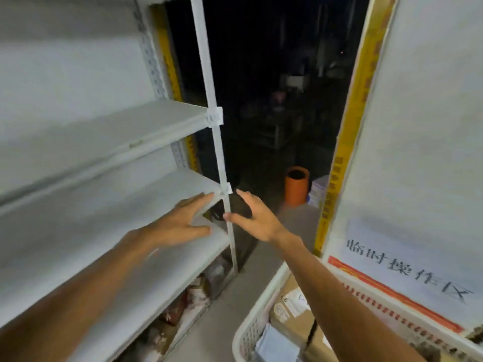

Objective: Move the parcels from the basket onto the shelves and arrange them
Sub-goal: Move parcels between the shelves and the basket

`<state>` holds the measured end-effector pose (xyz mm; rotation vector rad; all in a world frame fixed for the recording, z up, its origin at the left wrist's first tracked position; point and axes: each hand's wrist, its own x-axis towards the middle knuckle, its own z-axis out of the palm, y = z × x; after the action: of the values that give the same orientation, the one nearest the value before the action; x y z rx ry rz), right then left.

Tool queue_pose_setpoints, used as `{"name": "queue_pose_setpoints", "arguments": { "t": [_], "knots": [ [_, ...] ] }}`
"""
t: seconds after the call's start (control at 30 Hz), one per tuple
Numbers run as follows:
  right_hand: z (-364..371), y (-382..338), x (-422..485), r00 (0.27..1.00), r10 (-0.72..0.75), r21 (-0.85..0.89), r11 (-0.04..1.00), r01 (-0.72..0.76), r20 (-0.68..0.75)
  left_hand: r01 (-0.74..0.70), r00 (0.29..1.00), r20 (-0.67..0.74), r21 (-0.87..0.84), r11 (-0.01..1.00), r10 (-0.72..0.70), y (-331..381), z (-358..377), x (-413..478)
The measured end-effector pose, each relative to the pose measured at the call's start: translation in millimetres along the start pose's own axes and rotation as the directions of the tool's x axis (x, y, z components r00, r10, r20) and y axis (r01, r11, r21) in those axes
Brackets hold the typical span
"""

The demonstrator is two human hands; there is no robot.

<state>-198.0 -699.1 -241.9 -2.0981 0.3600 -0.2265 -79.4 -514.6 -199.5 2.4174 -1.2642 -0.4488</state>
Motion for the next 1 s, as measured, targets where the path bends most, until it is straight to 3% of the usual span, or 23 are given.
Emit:
{"name": "queue_pose_setpoints", "arguments": {
  "t": [0.17, 0.3, 0.5, 0.8, 1.0],
  "knots": [
    [71, -111, 35, 0.946, -0.240, -0.058, 0.964, 0.258, 0.220, 0.210, 0.951, -0.251, 0.095, 0.973, -0.181, -52, -87, -110],
    [136, -197, 48, 0.854, -0.404, -0.014, 0.902, 0.432, 0.327, 0.421, 0.843, -0.401, 0.081, 0.903, -0.358, -98, -136, -203],
    [239, -318, 40, 0.689, -0.589, 0.097, 0.785, 0.612, 0.423, 0.594, 0.674, -0.577, 0.052, 0.803, -0.462, -144, -184, -331],
    [358, -431, 10, 0.494, -0.677, 0.153, 0.660, 0.735, 0.546, 0.738, 0.433, -0.709, -0.074, 0.671, -0.556, -193, -215, -485],
    [406, -475, 8, 0.442, -0.686, 0.231, 0.657, 0.717, 0.578, 0.795, 0.353, -0.699, -0.127, 0.594, -0.622, -213, -230, -551]
  ]
}}
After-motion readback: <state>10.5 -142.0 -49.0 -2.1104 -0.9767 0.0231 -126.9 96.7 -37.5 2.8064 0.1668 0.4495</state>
